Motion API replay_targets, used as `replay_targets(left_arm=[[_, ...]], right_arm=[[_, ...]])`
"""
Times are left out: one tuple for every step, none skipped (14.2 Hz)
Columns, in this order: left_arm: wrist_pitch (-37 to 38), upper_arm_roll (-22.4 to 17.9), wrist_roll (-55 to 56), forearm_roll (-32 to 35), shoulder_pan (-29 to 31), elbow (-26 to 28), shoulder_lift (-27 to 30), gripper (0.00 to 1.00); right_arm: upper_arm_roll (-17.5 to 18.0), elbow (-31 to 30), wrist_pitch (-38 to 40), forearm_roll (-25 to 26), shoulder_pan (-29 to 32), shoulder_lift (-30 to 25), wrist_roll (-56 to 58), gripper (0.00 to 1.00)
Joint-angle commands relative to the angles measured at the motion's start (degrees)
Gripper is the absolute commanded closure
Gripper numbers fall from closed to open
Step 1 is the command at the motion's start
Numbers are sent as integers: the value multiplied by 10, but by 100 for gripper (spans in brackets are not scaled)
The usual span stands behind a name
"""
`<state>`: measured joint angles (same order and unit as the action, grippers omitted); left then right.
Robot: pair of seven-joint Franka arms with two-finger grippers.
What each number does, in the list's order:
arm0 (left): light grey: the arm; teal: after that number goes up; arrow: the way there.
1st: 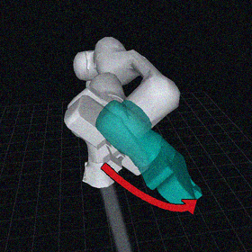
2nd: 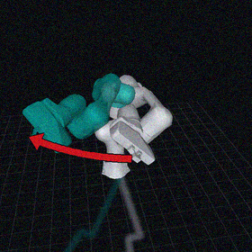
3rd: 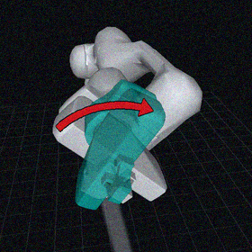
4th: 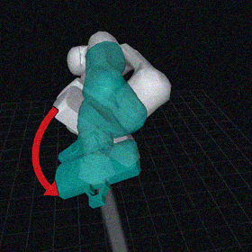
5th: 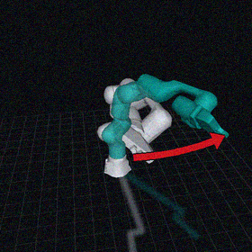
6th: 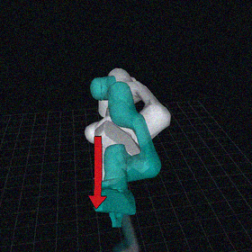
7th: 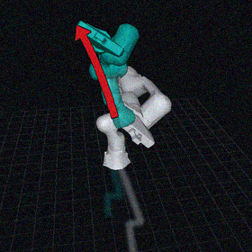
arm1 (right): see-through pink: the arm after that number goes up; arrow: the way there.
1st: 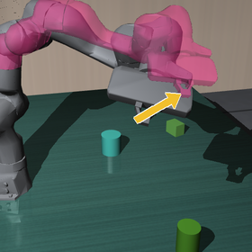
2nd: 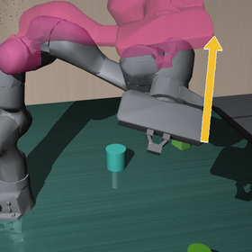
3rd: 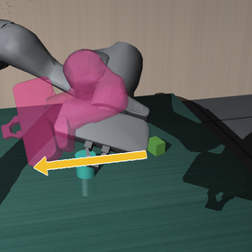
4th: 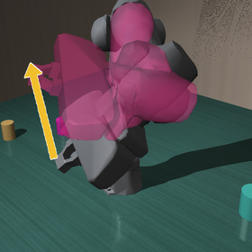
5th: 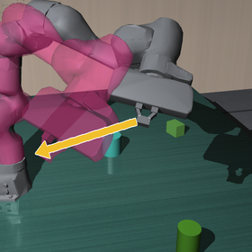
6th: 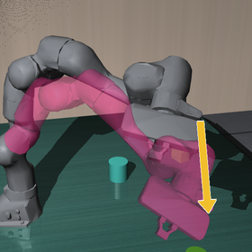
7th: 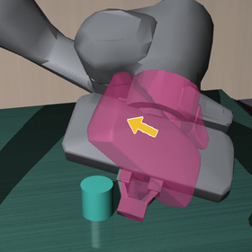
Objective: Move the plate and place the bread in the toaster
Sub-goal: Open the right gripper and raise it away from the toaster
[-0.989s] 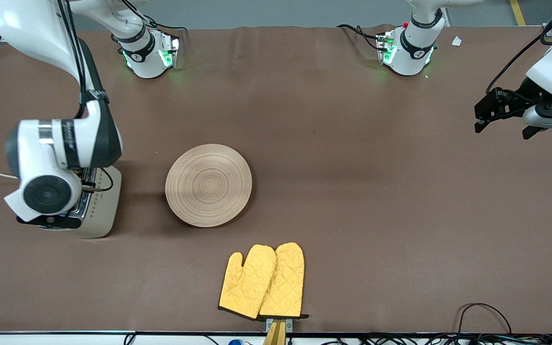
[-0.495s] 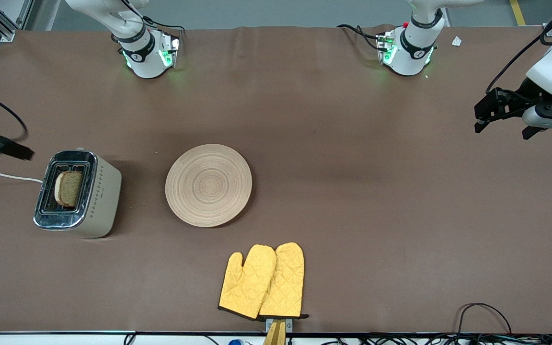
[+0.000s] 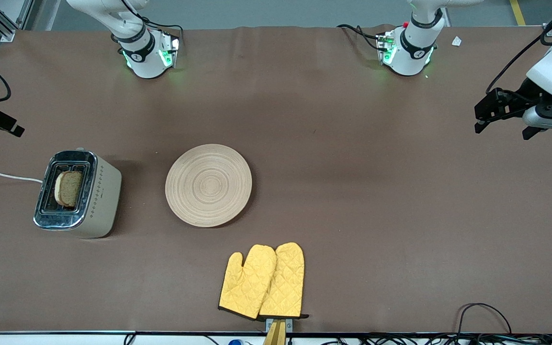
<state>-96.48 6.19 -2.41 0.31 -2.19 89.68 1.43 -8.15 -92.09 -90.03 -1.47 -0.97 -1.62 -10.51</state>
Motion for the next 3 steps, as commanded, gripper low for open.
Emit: replay_targets(left_arm=[[9, -2, 1, 0, -1, -26, -14, 0], [9, -3, 1, 0, 0, -26, -14, 0], [9, -3, 1, 0, 0, -26, -14, 0]], right_arm=[[6, -51, -25, -13, 5, -33, 14, 0], [8, -64, -37, -11, 3, -43, 20, 0], [9, -65, -37, -2, -6, -44, 22, 0]])
